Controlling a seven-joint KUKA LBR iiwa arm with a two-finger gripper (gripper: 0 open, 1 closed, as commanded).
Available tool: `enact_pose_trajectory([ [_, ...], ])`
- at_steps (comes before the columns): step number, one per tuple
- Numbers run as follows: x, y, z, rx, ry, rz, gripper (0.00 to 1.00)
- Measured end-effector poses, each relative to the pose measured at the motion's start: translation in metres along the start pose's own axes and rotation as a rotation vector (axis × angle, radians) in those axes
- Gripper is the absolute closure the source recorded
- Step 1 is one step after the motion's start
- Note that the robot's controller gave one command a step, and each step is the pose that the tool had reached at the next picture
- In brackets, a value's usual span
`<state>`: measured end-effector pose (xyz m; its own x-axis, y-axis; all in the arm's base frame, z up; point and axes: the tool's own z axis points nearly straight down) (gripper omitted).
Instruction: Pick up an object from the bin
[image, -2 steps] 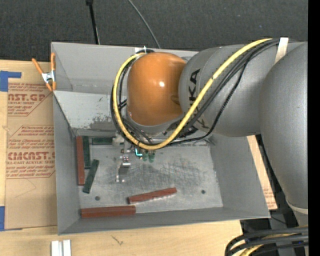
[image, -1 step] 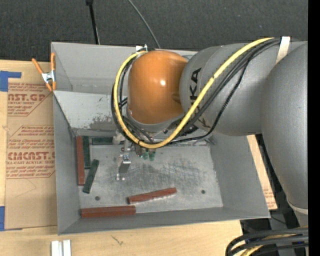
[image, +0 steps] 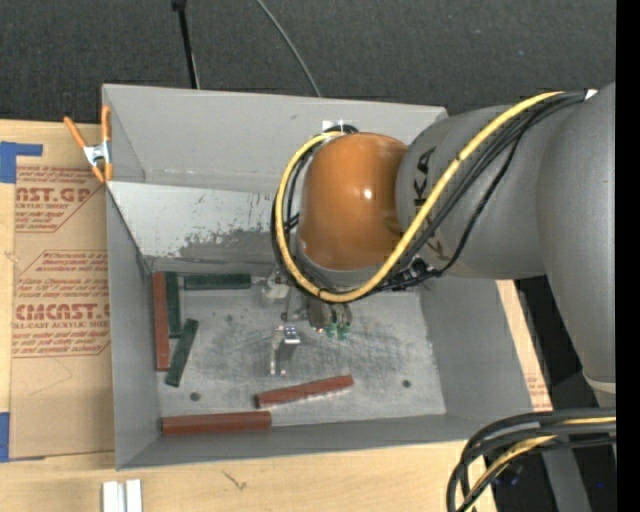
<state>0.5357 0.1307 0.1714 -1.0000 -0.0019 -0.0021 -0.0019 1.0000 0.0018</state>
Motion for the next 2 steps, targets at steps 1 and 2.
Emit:
enact_pose_trajectory([
  [1,0.000,-0.004,0.035,0.004,0.001,-0.053,0.00],
  [2,0.052,-0.045,0.096,-0.001,-0.004,-0.033,1.00],
])
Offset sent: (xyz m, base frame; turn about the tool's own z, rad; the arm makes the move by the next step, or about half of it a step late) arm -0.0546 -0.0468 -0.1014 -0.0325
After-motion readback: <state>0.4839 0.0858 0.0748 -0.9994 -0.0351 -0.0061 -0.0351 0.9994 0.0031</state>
